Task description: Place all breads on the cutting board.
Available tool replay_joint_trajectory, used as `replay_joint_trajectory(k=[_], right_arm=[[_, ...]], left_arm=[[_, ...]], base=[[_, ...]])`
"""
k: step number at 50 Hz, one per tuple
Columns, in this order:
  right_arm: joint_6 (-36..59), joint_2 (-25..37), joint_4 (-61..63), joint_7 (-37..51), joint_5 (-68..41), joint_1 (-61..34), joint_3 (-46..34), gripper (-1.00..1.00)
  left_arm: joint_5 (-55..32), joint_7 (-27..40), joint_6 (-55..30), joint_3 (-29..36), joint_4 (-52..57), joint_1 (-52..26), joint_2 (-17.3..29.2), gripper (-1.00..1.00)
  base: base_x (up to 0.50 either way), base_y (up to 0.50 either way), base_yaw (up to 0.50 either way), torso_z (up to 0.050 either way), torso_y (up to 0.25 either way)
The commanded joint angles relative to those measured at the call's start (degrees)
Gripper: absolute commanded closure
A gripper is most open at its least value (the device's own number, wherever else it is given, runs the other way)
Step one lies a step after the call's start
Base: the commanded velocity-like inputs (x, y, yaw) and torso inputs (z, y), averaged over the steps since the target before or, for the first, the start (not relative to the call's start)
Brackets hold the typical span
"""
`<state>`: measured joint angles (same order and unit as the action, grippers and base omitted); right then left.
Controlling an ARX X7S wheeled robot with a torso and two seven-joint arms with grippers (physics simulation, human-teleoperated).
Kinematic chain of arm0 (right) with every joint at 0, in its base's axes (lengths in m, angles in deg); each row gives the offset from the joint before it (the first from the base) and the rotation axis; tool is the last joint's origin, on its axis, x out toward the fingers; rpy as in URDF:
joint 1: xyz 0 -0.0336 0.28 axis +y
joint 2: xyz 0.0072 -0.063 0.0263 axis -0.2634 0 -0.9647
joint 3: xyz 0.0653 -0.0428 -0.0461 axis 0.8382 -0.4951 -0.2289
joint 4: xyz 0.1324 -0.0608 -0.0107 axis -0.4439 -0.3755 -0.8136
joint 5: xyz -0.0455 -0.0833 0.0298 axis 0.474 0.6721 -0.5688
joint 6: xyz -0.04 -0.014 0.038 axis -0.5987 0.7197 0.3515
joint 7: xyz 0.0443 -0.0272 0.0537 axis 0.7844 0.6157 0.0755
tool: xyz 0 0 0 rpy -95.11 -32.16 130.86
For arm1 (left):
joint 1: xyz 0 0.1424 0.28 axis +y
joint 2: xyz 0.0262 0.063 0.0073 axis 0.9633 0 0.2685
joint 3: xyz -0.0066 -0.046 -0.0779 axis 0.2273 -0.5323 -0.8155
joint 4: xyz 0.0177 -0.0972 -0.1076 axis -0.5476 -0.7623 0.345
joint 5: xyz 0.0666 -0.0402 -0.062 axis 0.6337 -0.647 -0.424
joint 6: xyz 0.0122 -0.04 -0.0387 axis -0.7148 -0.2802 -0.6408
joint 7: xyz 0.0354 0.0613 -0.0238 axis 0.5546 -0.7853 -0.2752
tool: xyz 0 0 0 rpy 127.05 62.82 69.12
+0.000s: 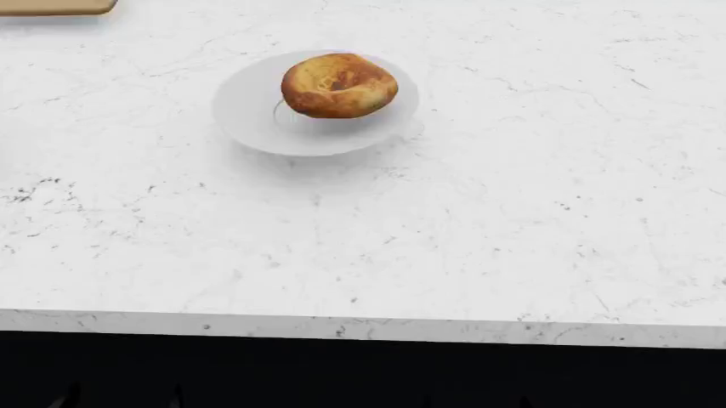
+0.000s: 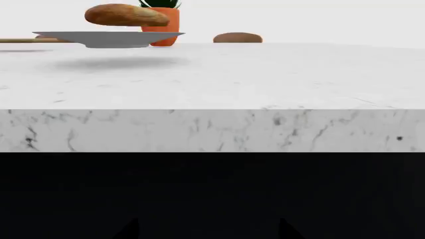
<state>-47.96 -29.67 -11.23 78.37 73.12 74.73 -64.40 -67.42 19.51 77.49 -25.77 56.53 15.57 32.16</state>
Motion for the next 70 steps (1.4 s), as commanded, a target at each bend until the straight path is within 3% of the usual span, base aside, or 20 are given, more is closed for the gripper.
replay_joint_trajectory(k=[1,39,40,70], right_arm=[[0.1,1.2,0.2,1.4,-1.2,0.0,-1.4,-1.00],[-1.2,4.9,0.2,5.7,-4.7,0.1,-5.8,-1.00],[-1.7,4.9,-0.4,5.7,-4.8,-0.1,-5.9,-1.00],[-1.5,6.7,-0.5,8.0,-5.9,-0.5,-8.2,-1.00]], left_arm=[[-0.7,0.8,-0.3,0.8,0.4,0.1,0.7,-1.00],[-4.2,6.1,-0.2,5.7,0.7,0.0,4.9,-1.00],[-4.2,5.4,4.7,6.0,1.0,1.1,5.2,-1.00],[-5.5,7.3,2.3,8.5,0.1,0.1,6.9,-1.00]], base=[[0.00,0.00,0.00,0.000,0.000],[-0.08,0.00,0.00,0.000,0.000],[0.00,0.00,0.00,0.043,0.000],[0.00,0.00,0.00,0.050,0.000]])
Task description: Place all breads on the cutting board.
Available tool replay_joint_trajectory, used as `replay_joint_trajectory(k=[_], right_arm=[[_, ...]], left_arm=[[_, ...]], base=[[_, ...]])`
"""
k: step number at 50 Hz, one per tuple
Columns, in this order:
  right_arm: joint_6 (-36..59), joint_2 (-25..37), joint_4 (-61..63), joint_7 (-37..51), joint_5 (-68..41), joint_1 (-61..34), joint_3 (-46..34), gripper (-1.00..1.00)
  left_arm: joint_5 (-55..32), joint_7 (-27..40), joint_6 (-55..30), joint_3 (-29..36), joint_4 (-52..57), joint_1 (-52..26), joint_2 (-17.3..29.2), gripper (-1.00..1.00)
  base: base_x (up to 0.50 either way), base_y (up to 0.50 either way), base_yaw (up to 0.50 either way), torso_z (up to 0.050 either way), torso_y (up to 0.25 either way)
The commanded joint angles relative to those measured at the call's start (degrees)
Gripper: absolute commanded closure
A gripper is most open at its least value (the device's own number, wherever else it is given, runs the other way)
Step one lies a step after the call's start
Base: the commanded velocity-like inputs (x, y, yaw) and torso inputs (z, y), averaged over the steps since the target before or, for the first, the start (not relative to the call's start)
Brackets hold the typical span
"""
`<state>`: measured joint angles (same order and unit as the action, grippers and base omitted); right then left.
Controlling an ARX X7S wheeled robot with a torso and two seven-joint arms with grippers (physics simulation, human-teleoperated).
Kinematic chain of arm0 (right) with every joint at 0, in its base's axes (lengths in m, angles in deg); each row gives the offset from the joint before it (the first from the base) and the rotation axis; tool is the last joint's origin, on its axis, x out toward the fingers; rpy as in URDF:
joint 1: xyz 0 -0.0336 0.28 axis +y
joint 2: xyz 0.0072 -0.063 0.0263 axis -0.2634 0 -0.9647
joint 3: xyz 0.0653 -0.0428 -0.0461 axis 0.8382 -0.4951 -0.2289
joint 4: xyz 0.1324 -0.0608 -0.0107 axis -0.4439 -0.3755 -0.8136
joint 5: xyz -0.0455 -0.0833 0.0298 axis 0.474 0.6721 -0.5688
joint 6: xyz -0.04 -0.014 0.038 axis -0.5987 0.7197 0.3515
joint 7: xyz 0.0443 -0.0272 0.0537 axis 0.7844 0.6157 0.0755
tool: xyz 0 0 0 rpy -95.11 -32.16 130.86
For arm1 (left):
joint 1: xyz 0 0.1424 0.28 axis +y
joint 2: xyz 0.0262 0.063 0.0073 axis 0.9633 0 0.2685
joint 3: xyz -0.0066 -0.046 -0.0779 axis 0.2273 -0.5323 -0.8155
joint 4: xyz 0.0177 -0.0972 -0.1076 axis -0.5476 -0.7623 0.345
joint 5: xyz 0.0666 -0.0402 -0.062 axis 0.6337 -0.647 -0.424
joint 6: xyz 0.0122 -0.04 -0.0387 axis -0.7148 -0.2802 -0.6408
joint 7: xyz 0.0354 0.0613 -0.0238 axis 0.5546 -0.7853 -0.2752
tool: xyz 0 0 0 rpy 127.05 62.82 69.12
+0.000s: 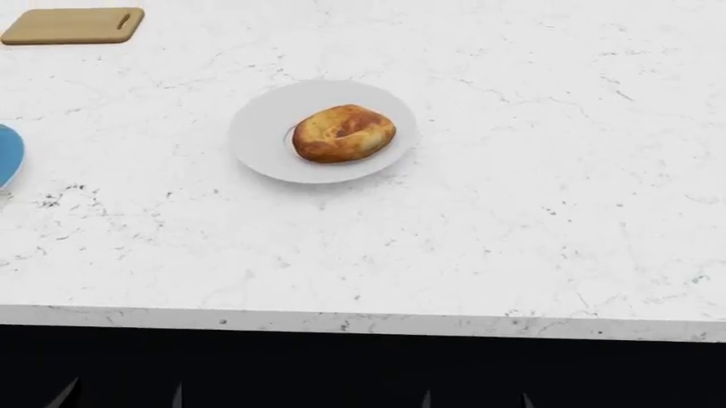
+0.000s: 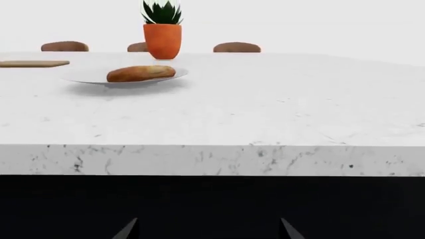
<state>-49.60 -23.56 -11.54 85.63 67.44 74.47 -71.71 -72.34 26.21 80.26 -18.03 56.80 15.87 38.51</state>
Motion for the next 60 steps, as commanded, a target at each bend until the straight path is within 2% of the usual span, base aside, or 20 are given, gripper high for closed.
replay_joint_trajectory(k=[1,31,32,33,34,35,38,39,41,42,44,45,47,49,51,53,54,57,59,60], right_arm=[[0.2,0.7,-0.2,0.8,-0.3,-0.2,-0.9,-1.00],[-0.3,1.9,0.6,2.8,-1.0,-0.3,-2.3,-1.00],[8.3,6.8,9.2,4.0,-2.6,-1.8,-1.8,-1.00],[16.9,7.4,17.8,4.1,-3.4,-2.9,-1.5,-1.00],[25.5,8.1,26.4,4.0,-3.8,-4.1,-1.6,-1.00],[32.9,8.7,35.0,4.4,-3.7,-5.0,-1.6,-1.00],[39.1,9.7,44.2,4.7,-4.9,-7.5,-0.4,-1.00],[40.1,9.8,45.0,4.7,-5.4,-8.0,-0.1,-1.00],[45.2,10.0,48.5,4.7,-7.4,-10.8,1.4,-1.00],[46.7,10.0,49.2,4.6,-8.1,-11.9,1.9,-1.00],[50.0,10.2,51.1,4.6,-9.3,-13.9,2.6,-1.00],[52.8,10.5,52.8,4.7,-10.2,-15.7,3.1,-1.00],[60.0,10.3,56.9,4.8,-13.3,-20.1,5.3,-1.00],[67.2,9.9,60.1,5.0,-17.1,-24.5,8.7,-1.00],[71.0,13.0,60.3,11.1,-28.2,-29.5,11.7,-1.00],[73.8,16.1,60.3,17.9,-39.1,-34.0,13.7,-1.00],[76.0,17.5,60.3,21.9,-45.5,-37.4,14.7,-1.00],[81.3,18.9,60.1,29.5,-57.7,-43.6,16.8,-1.00],[85.6,20.3,58.8,39.9,-73.8,-49.8,20.7,-1.00],[81.2,28.7,54.3,48.5,-82.4,-58.4,12.1,-1.00]], left_arm=[[-0.7,0.7,-0.7,0.8,0.1,-0.1,0.6,-1.00],[-2.8,3.1,-2.8,1.4,1.4,-0.1,1.6,-1.00],[-8.1,10.3,-11.4,-1.6,10.0,-4.4,6.0,-1.00],[0.5,1.7,-20.0,-7.8,18.6,-5.3,-2.6,-1.00],[6.4,-6.8,-28.6,-8.3,27.1,-7.4,-5.4,-1.00],[6.2,-7.1,-37.2,-8.7,35.7,-9.8,-4.7,-1.00],[5.3,-8.0,-63.0,-9.6,58.3,-17.8,-3.2,-1.00],[5.0,-8.1,-71.6,-9.7,59.5,-19.4,-3.0,-1.00],[3.3,-7.5,-77.3,-9.9,59.7,-23.7,-2.0,-1.00],[-5.3,1.1,-77.8,-11.7,59.7,-25.0,1.8,-1.00],[-22.5,18.3,-78.4,-17.3,59.7,-28.8,12.9,-1.00],[-31.1,26.9,-80.2,-19.0,59.7,-31.5,14.4,-1.00],[-48.3,43.1,-84.7,-23.1,57.1,-37.4,13.5,-1.00],[-65.5,52.0,-87.6,-23.0,54.4,-43.1,14.6,-1.00],[-82.7,63.7,-84.9,-20.1,51.0,-48.4,19.1,-1.00],[-98.8,70.0,-82.3,-16.4,50.1,-52.1,22.2,-1.00],[-103.0,73.8,-80.2,-13.9,49.5,-54.7,24.2,-1.00],[-109.1,79.6,-76.4,-9.9,49.2,-59.4,27.7,-1.00],[-113.1,82.1,-73.7,-7.6,49.7,-62.1,30.6,-1.00],[-118.2,83.2,-65.1,-1.8,51.9,-70.3,38.6,-1.00]], base=[[0.00,0.00,0.00,0.050,0.000],[0.00,0.00,0.00,0.044,0.000],[0.00,0.00,0.00,0.000,0.000],[0.00,0.00,0.00,0.000,0.000],[0.00,0.00,0.00,0.000,0.000],[0.00,0.00,0.00,0.000,0.000],[0.00,0.00,0.00,0.000,0.000],[0.00,0.00,0.00,0.000,0.000],[0.00,0.00,0.00,0.000,0.000],[0.00,0.00,0.00,0.000,0.000],[0.00,0.00,0.00,0.000,0.000],[0.00,0.00,0.00,0.000,0.000],[0.00,0.00,0.00,0.000,0.000],[0.00,0.00,0.00,0.000,0.000],[0.00,0.00,0.00,0.000,0.000],[0.00,0.00,0.00,0.000,0.000],[0.00,0.00,0.00,0.000,0.000],[0.00,0.00,0.00,0.000,0.000],[0.00,0.00,0.00,0.000,0.000],[0.00,0.00,0.00,0.000,0.000]])
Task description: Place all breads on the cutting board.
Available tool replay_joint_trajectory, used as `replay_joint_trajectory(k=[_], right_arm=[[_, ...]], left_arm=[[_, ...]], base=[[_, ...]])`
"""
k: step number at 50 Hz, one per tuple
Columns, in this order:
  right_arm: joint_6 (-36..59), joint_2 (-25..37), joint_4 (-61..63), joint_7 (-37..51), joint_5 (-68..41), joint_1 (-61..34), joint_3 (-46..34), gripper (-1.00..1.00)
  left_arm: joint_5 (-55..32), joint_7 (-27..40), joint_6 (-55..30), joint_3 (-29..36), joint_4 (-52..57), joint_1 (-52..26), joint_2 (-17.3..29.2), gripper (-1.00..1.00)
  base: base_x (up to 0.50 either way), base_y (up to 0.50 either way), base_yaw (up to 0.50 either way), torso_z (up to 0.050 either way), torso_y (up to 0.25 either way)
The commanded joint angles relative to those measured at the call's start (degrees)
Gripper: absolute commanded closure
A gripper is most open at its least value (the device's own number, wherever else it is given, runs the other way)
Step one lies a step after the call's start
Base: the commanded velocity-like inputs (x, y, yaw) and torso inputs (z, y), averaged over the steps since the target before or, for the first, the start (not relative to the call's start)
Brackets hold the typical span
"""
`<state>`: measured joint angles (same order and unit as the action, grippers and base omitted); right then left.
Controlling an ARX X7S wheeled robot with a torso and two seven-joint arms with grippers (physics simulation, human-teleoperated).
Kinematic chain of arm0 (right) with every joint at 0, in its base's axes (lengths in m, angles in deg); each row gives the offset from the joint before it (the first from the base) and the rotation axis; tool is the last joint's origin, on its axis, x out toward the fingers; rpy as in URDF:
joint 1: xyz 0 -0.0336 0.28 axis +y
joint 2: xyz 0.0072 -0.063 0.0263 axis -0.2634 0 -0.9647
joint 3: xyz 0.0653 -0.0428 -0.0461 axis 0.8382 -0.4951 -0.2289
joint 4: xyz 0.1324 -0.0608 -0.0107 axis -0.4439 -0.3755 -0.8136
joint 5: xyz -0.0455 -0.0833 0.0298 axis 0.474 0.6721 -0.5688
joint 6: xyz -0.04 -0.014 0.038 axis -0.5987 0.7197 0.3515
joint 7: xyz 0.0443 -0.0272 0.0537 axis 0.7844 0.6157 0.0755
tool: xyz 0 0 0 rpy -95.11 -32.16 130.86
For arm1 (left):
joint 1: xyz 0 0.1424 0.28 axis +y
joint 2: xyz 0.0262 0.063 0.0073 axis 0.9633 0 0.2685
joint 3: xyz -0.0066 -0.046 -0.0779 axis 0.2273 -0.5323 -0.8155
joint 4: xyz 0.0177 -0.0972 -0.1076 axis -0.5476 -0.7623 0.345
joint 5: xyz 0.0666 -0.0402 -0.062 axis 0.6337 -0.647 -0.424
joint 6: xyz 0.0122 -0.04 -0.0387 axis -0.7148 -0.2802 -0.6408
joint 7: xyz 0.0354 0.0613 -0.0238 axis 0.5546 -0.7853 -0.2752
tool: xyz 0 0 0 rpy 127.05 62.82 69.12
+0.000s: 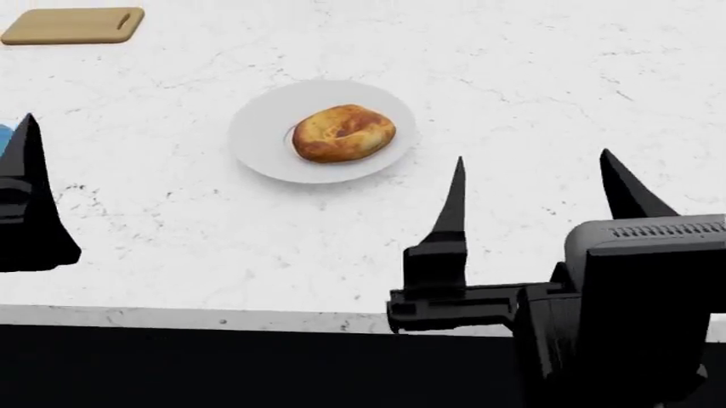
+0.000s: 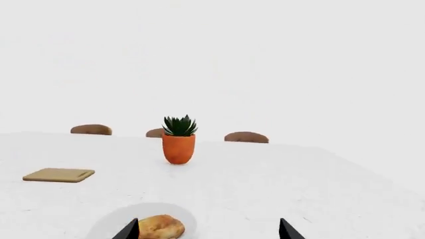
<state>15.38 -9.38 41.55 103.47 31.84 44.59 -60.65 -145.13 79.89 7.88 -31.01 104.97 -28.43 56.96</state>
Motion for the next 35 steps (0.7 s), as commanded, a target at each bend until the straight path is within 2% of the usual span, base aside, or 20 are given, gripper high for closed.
replay_joint_trajectory(k=[1,2,3,6,15,24,35], right_arm=[[14.2,15.8,0.3,39.3,-55.4,-34.9,-2.8,-1.00],[13.0,16.5,-0.6,47.9,-64.0,-38.8,-6.5,-1.00],[12.0,16.7,-0.7,51.1,-67.8,-40.0,-7.8,-1.00],[10.3,17.2,-0.8,53.3,-70.1,-42.4,-9.1,-1.00],[10.2,17.8,-0.9,53.1,-70.0,-43.0,-9.8,-1.00],[10.3,17.4,-0.7,52.3,-68.9,-42.7,-10.1,-1.00],[9.9,17.5,-0.8,51.6,-68.3,-42.8,-10.2,-1.00]], left_arm=[[-45.6,29.5,12.2,14.2,4.6,-28.0,22.2,-1.00],[-47.9,29.5,17.1,17.8,5.4,-33.9,26.4,-1.00],[-48.1,29.4,19.2,19.7,6.0,-35.3,27.6,-1.00],[-49.2,29.2,22.4,22.9,6.8,-39.2,29.9,-1.00],[-47.7,28.8,25.2,25.8,8.0,-40.9,31.1,-1.00],[-46.1,27.3,26.9,26.0,7.8,-39.9,32.3,-1.00],[-44.3,26.4,27.6,26.5,7.4,-39.2,32.6,-1.00]], base=[[0.00,0.00,0.00,0.000,0.000],[0.00,0.00,0.00,0.000,0.000],[0.00,0.00,0.00,0.000,0.000],[0.00,0.00,0.00,0.000,0.000],[0.00,0.00,0.00,0.000,0.000],[0.00,0.09,0.00,0.000,0.000],[0.00,0.49,0.00,0.000,0.000]])
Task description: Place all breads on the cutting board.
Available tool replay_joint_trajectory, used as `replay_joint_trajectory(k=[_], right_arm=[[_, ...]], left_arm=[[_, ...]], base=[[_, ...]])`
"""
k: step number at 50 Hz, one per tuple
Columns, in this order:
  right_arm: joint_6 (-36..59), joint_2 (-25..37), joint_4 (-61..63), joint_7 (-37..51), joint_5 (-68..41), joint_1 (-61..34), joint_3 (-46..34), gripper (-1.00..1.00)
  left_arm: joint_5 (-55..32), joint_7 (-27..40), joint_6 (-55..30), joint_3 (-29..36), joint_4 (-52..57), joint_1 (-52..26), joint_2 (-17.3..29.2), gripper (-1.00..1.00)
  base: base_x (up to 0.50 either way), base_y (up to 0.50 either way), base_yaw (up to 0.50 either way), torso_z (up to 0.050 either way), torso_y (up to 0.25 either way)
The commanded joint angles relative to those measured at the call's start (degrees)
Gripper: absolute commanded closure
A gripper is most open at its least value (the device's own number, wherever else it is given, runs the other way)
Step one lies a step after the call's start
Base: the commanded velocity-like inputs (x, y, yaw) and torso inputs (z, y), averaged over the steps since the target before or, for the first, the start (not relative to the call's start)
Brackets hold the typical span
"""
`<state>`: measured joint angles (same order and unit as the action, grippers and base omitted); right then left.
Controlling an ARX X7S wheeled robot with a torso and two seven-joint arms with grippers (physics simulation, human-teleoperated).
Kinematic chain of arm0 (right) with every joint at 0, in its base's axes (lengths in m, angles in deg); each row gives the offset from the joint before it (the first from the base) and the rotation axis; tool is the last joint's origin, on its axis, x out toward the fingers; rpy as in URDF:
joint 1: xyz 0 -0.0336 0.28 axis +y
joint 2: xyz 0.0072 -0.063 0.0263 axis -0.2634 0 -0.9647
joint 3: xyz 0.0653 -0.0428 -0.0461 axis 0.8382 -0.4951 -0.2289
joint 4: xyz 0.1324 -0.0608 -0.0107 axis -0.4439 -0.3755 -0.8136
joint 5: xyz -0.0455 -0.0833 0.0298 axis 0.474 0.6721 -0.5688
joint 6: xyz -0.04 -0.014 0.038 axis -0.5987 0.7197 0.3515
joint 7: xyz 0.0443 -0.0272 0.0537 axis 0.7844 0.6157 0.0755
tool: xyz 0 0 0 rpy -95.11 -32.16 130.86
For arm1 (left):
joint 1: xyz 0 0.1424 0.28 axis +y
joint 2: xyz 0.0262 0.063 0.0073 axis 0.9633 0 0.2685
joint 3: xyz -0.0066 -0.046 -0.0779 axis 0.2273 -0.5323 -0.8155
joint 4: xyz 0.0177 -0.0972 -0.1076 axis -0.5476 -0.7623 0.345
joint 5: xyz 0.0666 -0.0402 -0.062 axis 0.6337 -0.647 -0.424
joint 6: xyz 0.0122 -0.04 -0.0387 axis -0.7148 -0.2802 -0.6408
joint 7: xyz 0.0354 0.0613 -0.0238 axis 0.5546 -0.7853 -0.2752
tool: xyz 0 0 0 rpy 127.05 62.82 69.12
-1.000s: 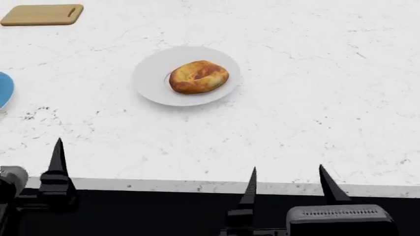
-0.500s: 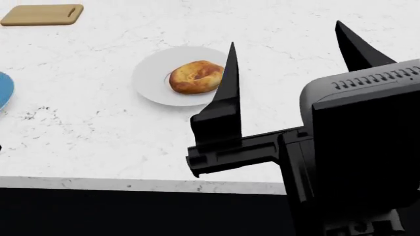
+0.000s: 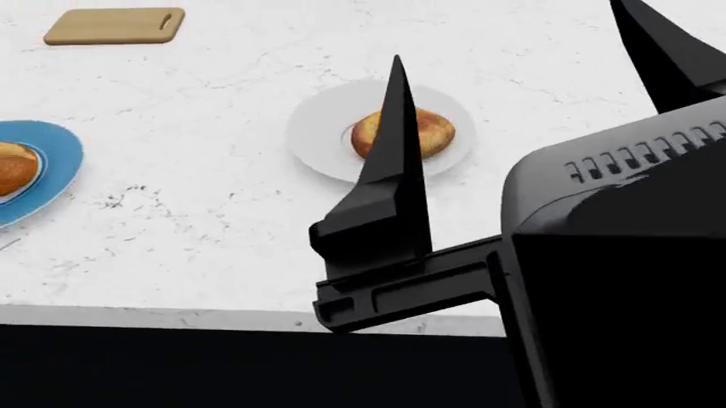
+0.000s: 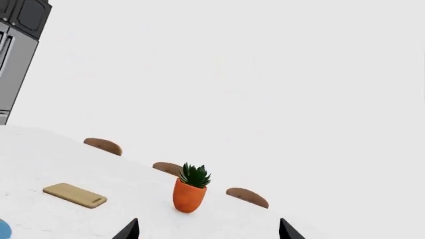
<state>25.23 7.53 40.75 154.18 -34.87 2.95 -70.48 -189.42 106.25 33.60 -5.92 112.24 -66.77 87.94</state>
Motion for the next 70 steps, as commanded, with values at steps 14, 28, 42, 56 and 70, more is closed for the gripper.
replay_joint_trajectory(k=[14,28,42,56,70], right_arm=[[-0.5,0.5,-0.2,-0.8,0.5,1.1,0.9,-1.00],[-2.1,0.8,-0.5,-1.5,1.5,2.3,2.6,-1.00],[-3.0,1.1,-0.2,-1.7,0.7,1.8,2.0,-1.00],[-3.7,1.1,-0.9,-2.3,1.3,0.5,2.0,-1.00],[-4.2,1.3,-0.6,-3.7,2.6,2.4,3.1,-1.00]], left_arm=[[2.6,-0.4,2.4,2.7,-0.4,0.5,0.9,-1.00],[3.3,-0.3,2.3,3.6,-0.3,0.0,1.4,-1.00],[4.9,-2.1,3.3,2.6,0.0,2.1,2.5,-1.00],[5.7,-2.2,3.2,3.1,-0.7,1.9,2.5,-1.00],[5.7,-2.4,3.8,2.9,-0.7,2.2,3.2,-1.00]], base=[[0.00,0.39,0.00,0.000,0.000],[0.06,0.00,0.00,0.000,0.000],[0.31,0.01,0.00,0.000,0.000],[0.28,0.13,0.00,0.000,0.000],[0.30,0.00,0.00,0.000,0.001]])
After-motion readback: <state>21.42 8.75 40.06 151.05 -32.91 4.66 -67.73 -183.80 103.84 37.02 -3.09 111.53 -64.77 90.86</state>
